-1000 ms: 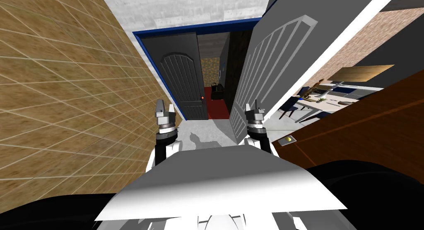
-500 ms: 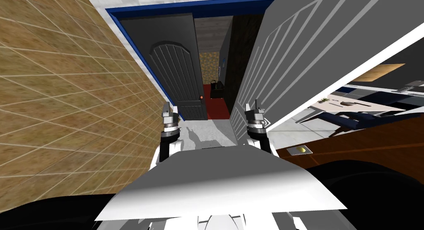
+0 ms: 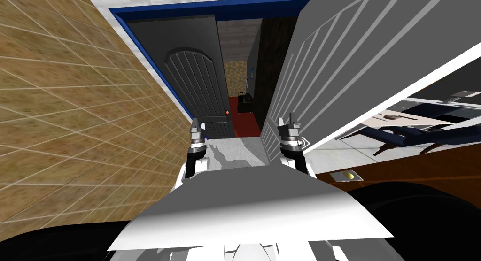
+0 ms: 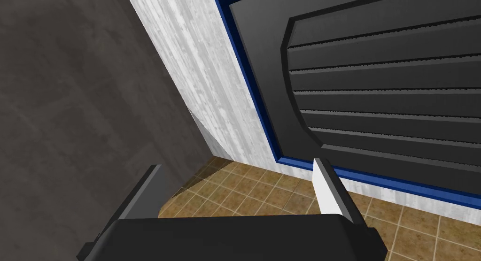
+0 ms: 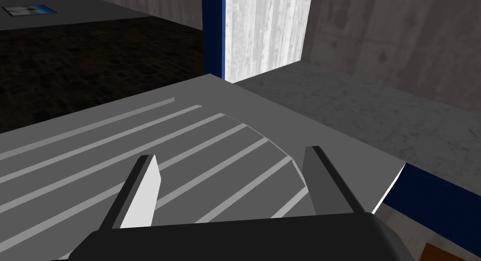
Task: Pull the door open
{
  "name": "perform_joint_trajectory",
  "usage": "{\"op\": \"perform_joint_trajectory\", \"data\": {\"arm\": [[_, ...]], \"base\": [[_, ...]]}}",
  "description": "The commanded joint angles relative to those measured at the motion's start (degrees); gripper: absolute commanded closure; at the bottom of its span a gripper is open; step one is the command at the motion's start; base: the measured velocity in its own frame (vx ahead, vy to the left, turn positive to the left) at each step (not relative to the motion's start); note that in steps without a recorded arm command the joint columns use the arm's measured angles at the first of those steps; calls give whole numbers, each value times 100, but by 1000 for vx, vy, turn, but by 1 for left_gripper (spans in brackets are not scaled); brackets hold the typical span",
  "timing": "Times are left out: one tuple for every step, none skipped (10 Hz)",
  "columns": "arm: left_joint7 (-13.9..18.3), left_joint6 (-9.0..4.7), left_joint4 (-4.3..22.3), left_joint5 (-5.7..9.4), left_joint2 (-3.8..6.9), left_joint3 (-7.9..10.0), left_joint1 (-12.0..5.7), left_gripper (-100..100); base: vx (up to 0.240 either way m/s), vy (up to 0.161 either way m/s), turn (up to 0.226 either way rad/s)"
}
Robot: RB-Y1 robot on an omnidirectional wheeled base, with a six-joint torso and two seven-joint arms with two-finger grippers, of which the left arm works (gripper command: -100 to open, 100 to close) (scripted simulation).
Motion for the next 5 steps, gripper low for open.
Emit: {"op": "perform_joint_trajectory", "data": {"arm": [[36,24,228,30,25,15,-63,-100],[51,42,345,43,35,22,-107,-100],[66,61,462,57,45,30,-151,-100],[81,79,578,71,55,37,-195,-100],[96,97,696,85,64,45,-240,-100]], "base": [[139,-6,-46],[123,-3,-36],[110,1,-34],[107,13,-45],[106,12,-39]]}}
